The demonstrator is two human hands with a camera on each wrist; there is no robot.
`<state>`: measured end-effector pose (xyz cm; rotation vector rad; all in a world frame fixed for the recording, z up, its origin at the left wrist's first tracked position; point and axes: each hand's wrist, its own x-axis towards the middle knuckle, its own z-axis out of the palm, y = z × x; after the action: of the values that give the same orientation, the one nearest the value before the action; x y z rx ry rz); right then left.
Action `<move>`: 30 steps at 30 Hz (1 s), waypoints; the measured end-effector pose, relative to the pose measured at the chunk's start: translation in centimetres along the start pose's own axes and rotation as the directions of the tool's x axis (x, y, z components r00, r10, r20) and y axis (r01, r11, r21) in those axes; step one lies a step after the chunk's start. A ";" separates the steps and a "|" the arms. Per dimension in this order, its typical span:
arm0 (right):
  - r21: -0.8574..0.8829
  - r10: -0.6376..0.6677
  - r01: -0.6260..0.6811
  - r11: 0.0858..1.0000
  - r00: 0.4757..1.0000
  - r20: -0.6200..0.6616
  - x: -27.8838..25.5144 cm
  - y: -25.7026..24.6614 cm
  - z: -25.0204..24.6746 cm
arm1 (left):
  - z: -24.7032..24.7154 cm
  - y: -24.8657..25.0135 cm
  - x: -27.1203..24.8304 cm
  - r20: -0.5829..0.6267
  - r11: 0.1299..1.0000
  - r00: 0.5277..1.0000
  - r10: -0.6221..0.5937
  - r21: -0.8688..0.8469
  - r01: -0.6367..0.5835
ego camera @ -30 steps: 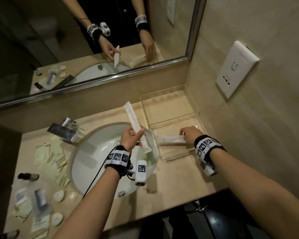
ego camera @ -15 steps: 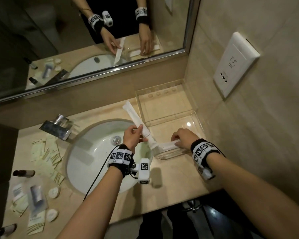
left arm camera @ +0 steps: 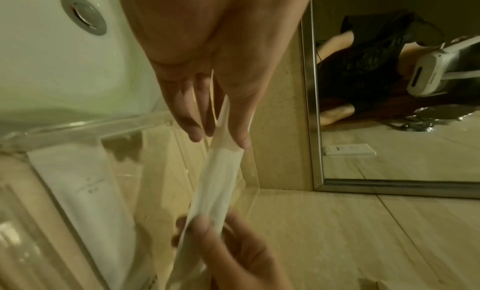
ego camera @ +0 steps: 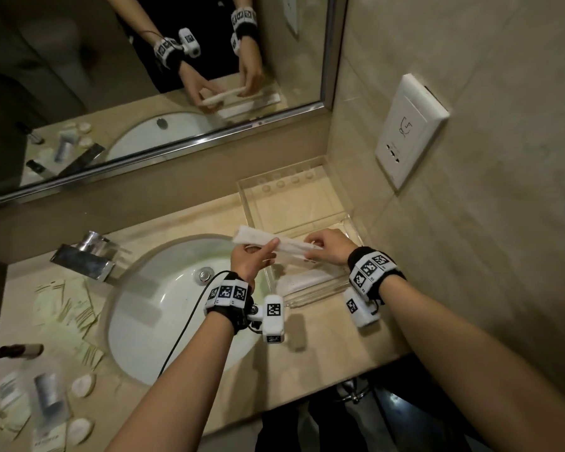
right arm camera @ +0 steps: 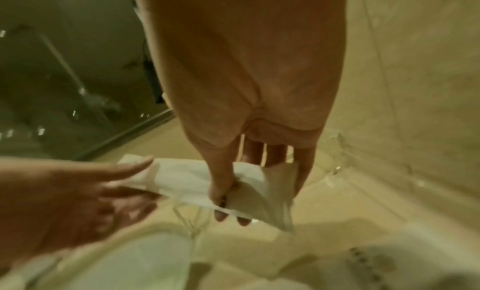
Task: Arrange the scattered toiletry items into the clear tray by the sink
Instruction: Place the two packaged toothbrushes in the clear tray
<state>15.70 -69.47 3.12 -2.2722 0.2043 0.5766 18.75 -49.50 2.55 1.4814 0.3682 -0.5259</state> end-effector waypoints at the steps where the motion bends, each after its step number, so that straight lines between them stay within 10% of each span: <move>1: -0.125 0.050 -0.049 0.991 0.999 0.008 0.1 0.4 -0.1 | -0.4 -0.1 0.2 -0.041 0.999 0.999 0.012 0.041 -0.011; 5: -0.435 0.236 -0.176 0.883 0.968 0.089 0.3 2.2 -0.1 | -1.7 -1.3 0.8 -0.036 0.921 0.999 -0.021 0.388 0.033; 12: -0.594 0.341 -0.197 0.780 0.930 0.139 0.3 2.5 -0.2 | -0.5 -2.7 0.2 0.110 0.477 0.992 -0.068 0.876 -0.064; 30: -0.521 0.219 -0.170 0.836 0.975 0.032 -0.7 4.1 0.6 | 0.5 -5.3 -0.4 0.171 0.354 0.983 0.064 0.917 -0.183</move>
<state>13.64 -71.89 0.46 -2.7565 0.2628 0.9325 15.50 -50.00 -1.67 2.5815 -0.2310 -0.7431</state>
